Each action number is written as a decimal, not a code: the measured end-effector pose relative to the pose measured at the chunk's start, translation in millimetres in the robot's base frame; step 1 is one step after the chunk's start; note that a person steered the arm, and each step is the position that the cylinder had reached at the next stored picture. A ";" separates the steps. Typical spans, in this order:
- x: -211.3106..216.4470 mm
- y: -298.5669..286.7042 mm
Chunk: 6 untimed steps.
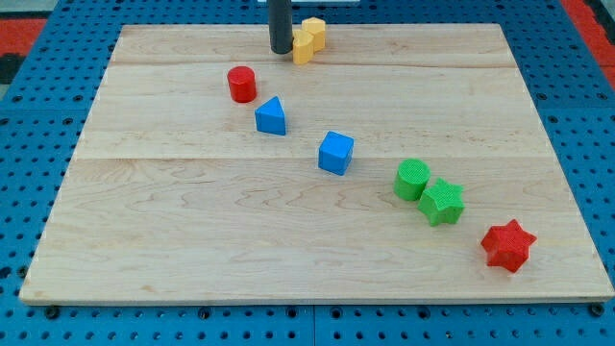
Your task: Move the red circle diagonally top right to the blue triangle
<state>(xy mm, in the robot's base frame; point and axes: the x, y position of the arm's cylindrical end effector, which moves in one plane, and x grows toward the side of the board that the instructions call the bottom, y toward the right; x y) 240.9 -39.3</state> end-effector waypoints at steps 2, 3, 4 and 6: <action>27.1 -31.0; 33.2 -76.3; 70.6 -79.3; 97.4 19.0</action>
